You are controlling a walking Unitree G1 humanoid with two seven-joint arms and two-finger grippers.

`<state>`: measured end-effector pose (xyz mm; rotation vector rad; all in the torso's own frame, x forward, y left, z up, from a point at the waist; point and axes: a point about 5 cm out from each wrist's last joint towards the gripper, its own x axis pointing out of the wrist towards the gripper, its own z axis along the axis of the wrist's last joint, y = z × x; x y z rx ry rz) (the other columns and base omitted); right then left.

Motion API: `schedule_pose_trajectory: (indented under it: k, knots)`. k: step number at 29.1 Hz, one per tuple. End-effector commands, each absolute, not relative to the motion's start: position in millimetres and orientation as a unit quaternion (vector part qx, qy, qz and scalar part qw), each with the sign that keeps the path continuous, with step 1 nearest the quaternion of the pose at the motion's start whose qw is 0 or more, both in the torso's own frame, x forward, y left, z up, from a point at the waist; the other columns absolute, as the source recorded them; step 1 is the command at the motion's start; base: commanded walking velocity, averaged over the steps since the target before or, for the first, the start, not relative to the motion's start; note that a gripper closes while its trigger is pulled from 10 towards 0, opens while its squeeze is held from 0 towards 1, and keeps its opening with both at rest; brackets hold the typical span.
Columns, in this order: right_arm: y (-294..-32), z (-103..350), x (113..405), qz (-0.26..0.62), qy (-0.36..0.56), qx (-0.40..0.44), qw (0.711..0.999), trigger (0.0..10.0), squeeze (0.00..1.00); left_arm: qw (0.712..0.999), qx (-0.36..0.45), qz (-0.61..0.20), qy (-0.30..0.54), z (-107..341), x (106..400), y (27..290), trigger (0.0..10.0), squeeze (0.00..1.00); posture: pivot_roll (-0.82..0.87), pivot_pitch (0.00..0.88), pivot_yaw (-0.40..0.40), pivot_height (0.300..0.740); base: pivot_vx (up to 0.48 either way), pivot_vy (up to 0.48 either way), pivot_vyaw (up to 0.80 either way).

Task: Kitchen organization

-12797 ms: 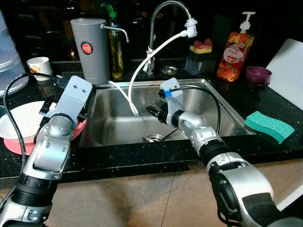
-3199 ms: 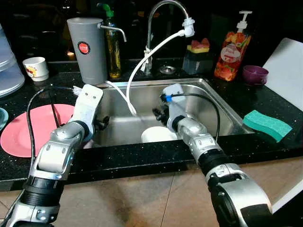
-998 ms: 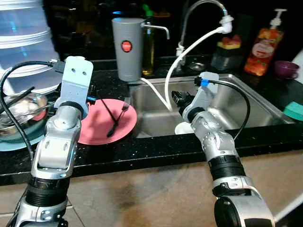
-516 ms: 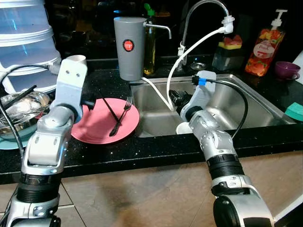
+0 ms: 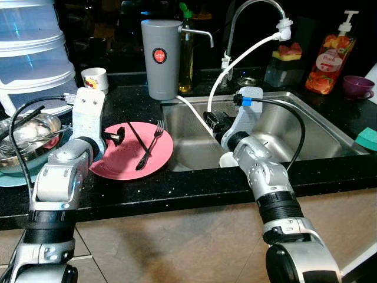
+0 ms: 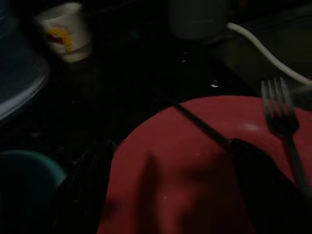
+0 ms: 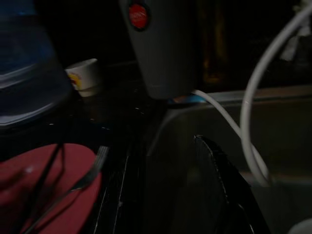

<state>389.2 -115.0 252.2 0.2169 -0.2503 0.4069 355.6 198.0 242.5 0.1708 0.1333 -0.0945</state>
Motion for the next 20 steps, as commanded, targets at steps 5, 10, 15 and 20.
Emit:
schedule_pose_trajectory:
  k: [5, 10, 15, 20]
  knots:
    - [-113, 255, 385, 0.214, -0.142, 0.111, 0.96, 10.0, 0.0, 0.986, 0.135, -0.044, 0.091, 231, 364, 201, 10.0, 0.0, 0.12, 0.064, 0.018, 0.74, 0.0, 0.0, 0.0]
    - [-112, 253, 383, 0.223, -0.145, 0.114, 0.957, 10.0, 0.0, 0.977, 0.193, -0.037, 0.077, 229, 374, 203, 10.0, 0.0, 0.12, 0.07, 0.014, 0.74, 0.0, 0.0, 0.0]
    - [-108, 258, 382, 0.236, -0.156, 0.116, 0.952, 10.0, 0.0, 0.975, 0.217, -0.05, 0.025, 244, 380, 196, 10.0, 0.0, 0.12, 0.071, 0.009, 0.74, 0.0, 0.0, 0.0]
    - [-107, 259, 383, 0.246, -0.157, 0.106, 0.951, 10.0, 0.0, 0.975, 0.21, -0.076, -0.001, 247, 382, 184, 10.0, 0.0, 0.12, 0.065, 0.007, 0.74, 0.0, 0.0, 0.0]
